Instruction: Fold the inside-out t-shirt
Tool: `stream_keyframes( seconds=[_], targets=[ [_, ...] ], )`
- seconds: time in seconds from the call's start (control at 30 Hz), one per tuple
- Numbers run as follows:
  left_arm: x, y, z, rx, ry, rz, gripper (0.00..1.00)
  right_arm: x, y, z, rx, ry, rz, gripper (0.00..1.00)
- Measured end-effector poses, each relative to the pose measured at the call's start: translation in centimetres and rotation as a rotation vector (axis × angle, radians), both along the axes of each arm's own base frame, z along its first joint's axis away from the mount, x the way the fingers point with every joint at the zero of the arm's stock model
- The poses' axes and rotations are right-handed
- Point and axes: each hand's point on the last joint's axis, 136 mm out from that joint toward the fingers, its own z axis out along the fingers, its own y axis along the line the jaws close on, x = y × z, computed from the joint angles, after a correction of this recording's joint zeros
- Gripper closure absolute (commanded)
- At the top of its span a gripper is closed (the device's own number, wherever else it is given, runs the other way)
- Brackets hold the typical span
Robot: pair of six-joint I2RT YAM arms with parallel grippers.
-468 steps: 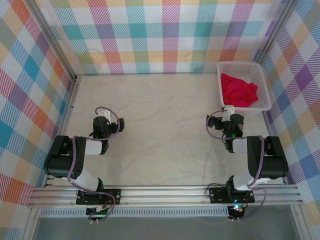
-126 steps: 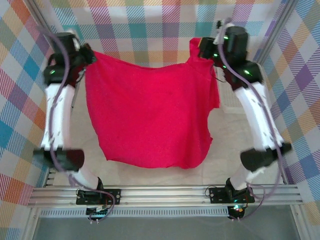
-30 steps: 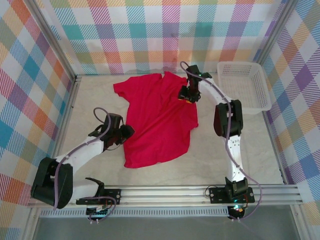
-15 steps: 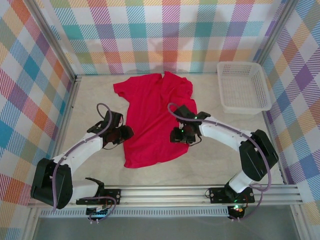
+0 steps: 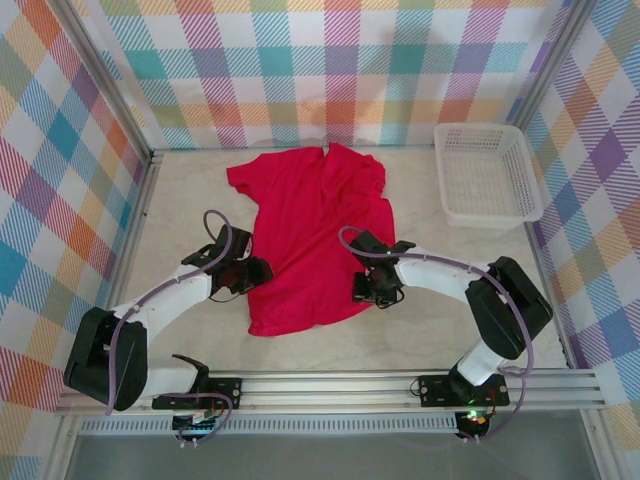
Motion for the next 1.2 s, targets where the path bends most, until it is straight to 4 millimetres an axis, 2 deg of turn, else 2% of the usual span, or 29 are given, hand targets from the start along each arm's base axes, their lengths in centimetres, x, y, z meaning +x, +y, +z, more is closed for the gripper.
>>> stream_keyframes(
  seconds=[0.2, 0.37, 0.47, 0.57, 0.67, 0.8, 0.9, 1.0, 1.2],
  targets=[
    [-0.3, -0.3, 0.0, 0.001, 0.003, -0.015, 0.63, -0.1, -0.1, -0.6, -0.004, 0.01, -0.016, 0.98],
    [-0.7, -0.8, 0.5, -0.003, -0.007, -0.034, 0.64, -0.1, -0.1, -0.2, -0.002, 0.009, -0.021, 1.0],
    [-0.9, -1.5, 1.2, -0.005, -0.035, -0.078, 0.64, 0.1, 0.1, 1.3, 0.023, -0.017, -0.021, 1.0],
    [-1.1, -2.6, 2.4, -0.002, -0.09, -0.147, 0.61, 0.8, 0.9, 4.1, 0.078, -0.067, -0.017, 1.0],
    [-1.3, -4.1, 4.0, -0.014, -0.17, -0.223, 0.56, 2.3, 2.2, 7.7, 0.148, -0.143, -0.01, 1.0],
    [-1.5, -7.2, 6.4, -0.046, -0.322, -0.354, 0.53, 4.2, 2.6, 11.4, 0.236, -0.222, -0.025, 1.0],
    [-2.2, -9.5, 7.4, -0.067, -0.432, -0.457, 0.51, 5.4, 2.0, 12.4, 0.282, -0.231, -0.063, 1.0],
    [-3.0, -11.0, 7.4, -0.069, -0.5, -0.541, 0.49, 6.3, 1.6, 12.7, 0.312, -0.229, -0.091, 1.0],
    [-3.7, -13.0, 7.0, -0.055, -0.559, -0.66, 0.48, 7.2, 2.8, 13.6, 0.357, -0.23, -0.073, 1.0]
  ],
)
